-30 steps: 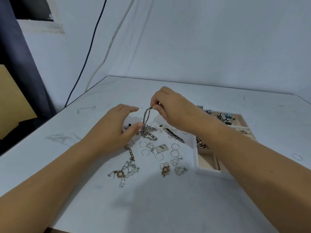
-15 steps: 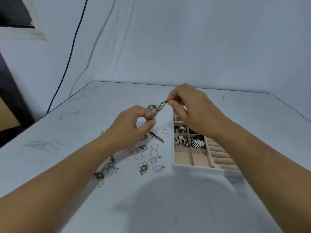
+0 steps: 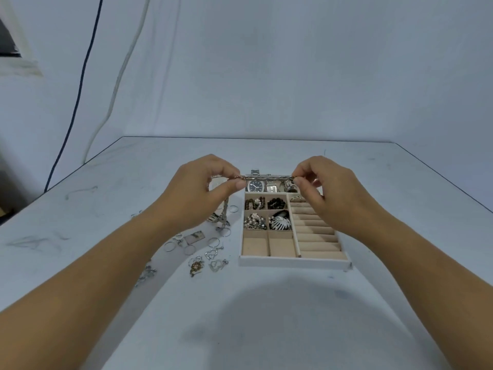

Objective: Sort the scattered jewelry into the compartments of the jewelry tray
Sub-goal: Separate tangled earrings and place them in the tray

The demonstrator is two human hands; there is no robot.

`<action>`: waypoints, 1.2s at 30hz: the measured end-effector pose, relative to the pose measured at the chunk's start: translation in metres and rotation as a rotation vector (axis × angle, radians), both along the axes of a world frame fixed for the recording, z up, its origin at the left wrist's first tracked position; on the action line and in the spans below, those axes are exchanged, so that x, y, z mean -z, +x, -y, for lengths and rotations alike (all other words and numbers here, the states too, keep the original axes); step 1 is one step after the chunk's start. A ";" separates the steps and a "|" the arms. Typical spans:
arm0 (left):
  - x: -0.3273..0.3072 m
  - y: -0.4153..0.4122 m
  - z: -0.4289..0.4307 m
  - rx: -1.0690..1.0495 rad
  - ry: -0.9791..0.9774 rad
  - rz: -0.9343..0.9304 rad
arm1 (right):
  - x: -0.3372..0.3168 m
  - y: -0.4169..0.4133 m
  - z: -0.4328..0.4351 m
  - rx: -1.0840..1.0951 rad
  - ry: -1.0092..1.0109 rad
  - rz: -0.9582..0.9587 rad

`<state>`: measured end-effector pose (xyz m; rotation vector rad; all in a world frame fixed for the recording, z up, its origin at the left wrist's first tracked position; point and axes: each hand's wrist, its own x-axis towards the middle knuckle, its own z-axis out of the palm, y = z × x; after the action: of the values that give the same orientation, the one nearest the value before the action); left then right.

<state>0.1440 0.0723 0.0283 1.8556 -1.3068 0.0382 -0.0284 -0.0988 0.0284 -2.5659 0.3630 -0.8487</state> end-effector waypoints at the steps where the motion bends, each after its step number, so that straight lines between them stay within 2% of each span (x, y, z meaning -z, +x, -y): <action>1: -0.001 -0.003 0.002 0.009 -0.002 0.001 | 0.001 -0.004 0.002 0.012 0.021 0.020; 5: -0.003 -0.011 0.011 0.003 -0.004 -0.017 | 0.014 -0.017 0.009 0.062 0.102 0.111; 11: 0.001 -0.013 0.018 -0.064 0.039 0.022 | 0.026 -0.024 0.016 0.085 0.158 0.130; 15: 0.002 -0.013 0.020 -0.082 0.034 0.018 | 0.028 -0.024 0.017 0.082 0.189 0.088; 21: 0.004 -0.027 0.027 -0.012 -0.068 -0.150 | 0.028 -0.026 0.016 0.078 0.264 0.036; 28: -0.020 -0.042 0.044 0.078 -0.108 -0.071 | 0.033 -0.019 0.006 0.053 0.268 -0.039; 32: -0.022 -0.047 0.050 0.127 -0.090 -0.038 | 0.027 -0.016 -0.007 -0.073 0.343 -0.018; 36: -0.022 -0.054 0.051 0.178 -0.108 -0.043 | 0.021 -0.005 -0.025 -0.242 0.448 0.089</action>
<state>0.0899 0.0208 0.0499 1.6359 -1.4072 -0.0248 -0.0338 -0.0734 0.0070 -2.0988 0.1833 -0.6971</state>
